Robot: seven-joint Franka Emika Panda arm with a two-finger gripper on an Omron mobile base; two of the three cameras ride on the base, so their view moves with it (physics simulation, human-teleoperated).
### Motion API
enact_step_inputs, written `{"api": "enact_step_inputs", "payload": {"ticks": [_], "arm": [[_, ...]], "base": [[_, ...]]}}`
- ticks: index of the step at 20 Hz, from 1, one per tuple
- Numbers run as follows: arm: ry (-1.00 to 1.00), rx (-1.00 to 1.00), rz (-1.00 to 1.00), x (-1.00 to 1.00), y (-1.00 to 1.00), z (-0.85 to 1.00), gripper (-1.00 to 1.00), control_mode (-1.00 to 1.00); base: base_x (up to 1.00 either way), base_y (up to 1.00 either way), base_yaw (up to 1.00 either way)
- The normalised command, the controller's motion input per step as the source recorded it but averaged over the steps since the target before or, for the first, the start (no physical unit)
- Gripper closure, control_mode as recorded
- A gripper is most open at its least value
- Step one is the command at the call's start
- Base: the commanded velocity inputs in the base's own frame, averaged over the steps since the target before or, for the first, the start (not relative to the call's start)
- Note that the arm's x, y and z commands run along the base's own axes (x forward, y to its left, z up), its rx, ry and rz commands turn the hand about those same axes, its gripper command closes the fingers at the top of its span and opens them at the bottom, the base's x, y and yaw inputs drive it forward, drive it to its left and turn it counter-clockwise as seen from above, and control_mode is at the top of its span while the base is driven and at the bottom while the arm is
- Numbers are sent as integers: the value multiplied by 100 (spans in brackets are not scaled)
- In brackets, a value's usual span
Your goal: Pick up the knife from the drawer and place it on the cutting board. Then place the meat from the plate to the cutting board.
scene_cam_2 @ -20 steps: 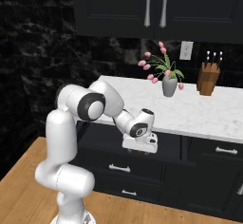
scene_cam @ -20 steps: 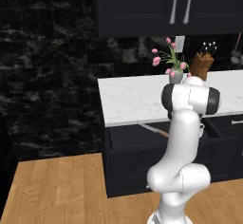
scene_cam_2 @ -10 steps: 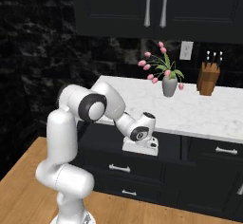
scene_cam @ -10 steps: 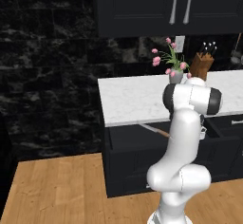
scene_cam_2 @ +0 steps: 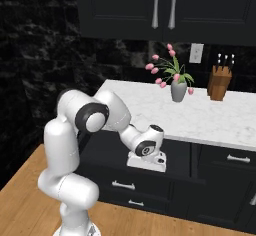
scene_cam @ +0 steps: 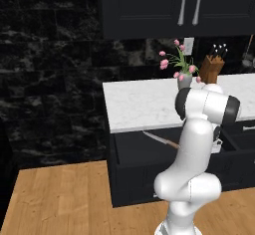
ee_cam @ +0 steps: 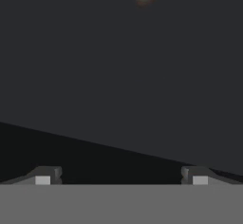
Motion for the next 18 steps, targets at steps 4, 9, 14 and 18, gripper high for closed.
{"api": "enact_step_inputs", "payload": {"ticks": [4,9,14,18], "arm": [[0,0,0,-29,0,0,-100,-100],[-2,0,0,-47,0,4,-100,-100],[-3,0,0,-17,0,38,-100,-100],[-2,-2,4,27,1,58,-100,-100]], "base": [[0,0,0],[0,0,0],[0,0,0],[0,0,0]]}}
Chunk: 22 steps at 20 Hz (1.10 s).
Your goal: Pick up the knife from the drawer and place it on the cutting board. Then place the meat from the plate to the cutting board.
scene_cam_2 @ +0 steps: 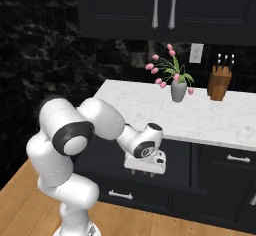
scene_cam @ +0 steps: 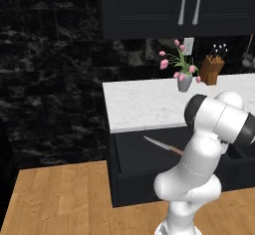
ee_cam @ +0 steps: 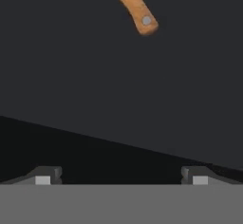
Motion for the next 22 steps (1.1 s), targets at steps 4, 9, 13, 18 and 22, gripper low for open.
{"api": "enact_step_inputs", "payload": {"ticks": [4,9,13,18,22], "arm": [[-10,-11,17,35,17,47,-100,-100],[-18,-9,20,9,28,12,-100,-100],[-26,0,16,0,28,0,-100,-100],[-9,1,11,2,6,0,-100,-100],[0,0,2,2,0,0,-100,-100]], "base": [[0,0,0],[0,0,0],[0,0,0],[0,0,0],[0,0,0]]}}
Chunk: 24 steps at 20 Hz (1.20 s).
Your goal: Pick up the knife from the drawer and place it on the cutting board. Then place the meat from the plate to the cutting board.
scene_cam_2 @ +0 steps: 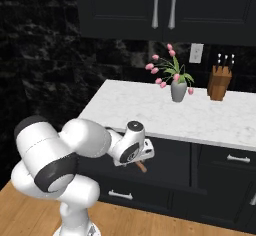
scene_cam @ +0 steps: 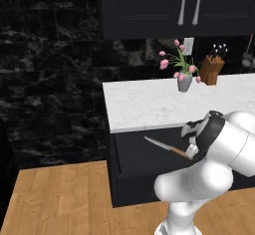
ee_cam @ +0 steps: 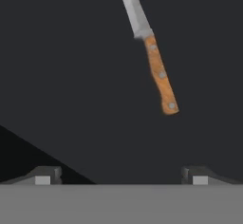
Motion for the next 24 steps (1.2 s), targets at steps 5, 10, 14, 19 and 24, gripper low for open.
{"api": "enact_step_inputs", "payload": {"ticks": [5,10,14,19,24], "arm": [[0,-1,0,18,0,-3,-100,-100],[0,-2,0,21,0,-10,-100,-100],[0,0,0,19,0,-15,-100,-100],[0,0,0,18,0,-15,-100,-100],[0,0,0,14,0,-16,-100,-100]], "base": [[0,0,0],[0,0,0],[0,0,0],[0,0,0],[0,0,0]]}}
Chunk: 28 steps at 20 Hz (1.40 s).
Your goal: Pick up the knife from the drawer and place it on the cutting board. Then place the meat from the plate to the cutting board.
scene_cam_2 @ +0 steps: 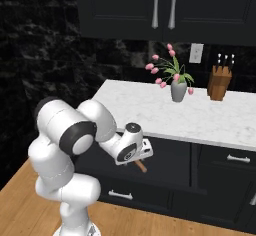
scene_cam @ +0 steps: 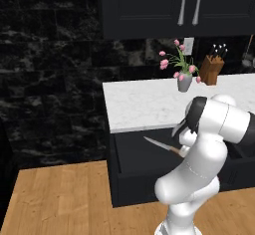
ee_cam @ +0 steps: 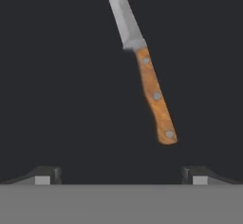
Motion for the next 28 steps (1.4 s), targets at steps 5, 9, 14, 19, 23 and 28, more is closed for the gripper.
{"api": "enact_step_inputs", "payload": {"ticks": [5,9,14,19,23,28], "arm": [[0,0,0,11,0,-17,-100,-100],[0,0,0,13,0,-16,-100,-100],[0,0,0,20,0,-17,-100,-100],[0,0,0,16,0,-17,-100,-100],[0,0,0,8,0,-17,-100,-100],[0,0,0,4,0,-15,-100,-100]], "base": [[0,0,0],[0,0,0],[0,0,0],[0,0,0],[0,0,0],[0,0,0]]}}
